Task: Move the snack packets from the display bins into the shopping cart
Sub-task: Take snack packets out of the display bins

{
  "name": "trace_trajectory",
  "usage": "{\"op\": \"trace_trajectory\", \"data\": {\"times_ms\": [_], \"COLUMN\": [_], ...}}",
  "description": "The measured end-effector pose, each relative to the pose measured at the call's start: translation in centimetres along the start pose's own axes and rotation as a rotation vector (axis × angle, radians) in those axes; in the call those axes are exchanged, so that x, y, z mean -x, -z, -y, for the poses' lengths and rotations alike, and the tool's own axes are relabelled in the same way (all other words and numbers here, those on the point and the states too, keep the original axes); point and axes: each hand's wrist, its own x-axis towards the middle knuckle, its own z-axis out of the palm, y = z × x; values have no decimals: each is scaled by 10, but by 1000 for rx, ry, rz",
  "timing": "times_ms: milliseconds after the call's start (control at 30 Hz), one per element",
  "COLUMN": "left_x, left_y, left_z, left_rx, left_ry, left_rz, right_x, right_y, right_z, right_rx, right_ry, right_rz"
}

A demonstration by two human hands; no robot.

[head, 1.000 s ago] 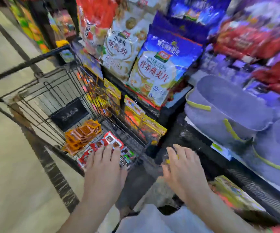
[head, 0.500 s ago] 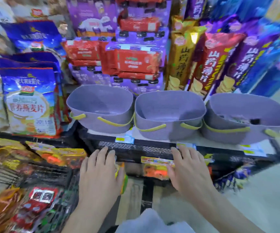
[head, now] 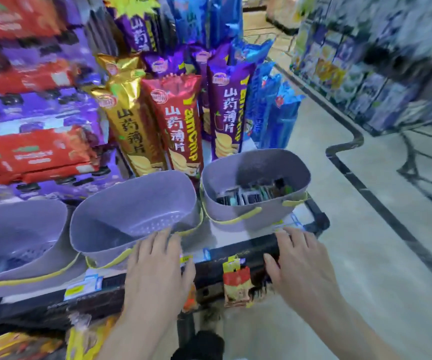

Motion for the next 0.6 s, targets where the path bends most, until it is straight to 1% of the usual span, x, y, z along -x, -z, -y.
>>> {"op": "trace_trajectory", "data": {"times_ms": [167, 233, 300, 400, 500, 600], "left_x": [-79, -113, -148, -192, -222, -234], "left_y": [-12, -18, -25, -46, -66, -84], "left_z": [-8, -13, -19, -26, -30, -28], "left_rx": [47, 93, 116, 194, 268, 231], "left_ry": [-72, -81, -69, -70, -93, -104], "left_rz": [-29, -36, -27, -27, -4, 71], "right_x": [-57, -85, -117, -168, -217, -256], "right_y": [12, 16, 15, 9, -8, -32], "right_z": [-20, -25, -29, -37, -44, -42], "right_rx": [-13, 7, -31, -178, -282, -214], "right_ry": [-26, -26, -20, 11, 112, 215], "right_rz": [-67, -35, -14, 102, 286, 454]}}
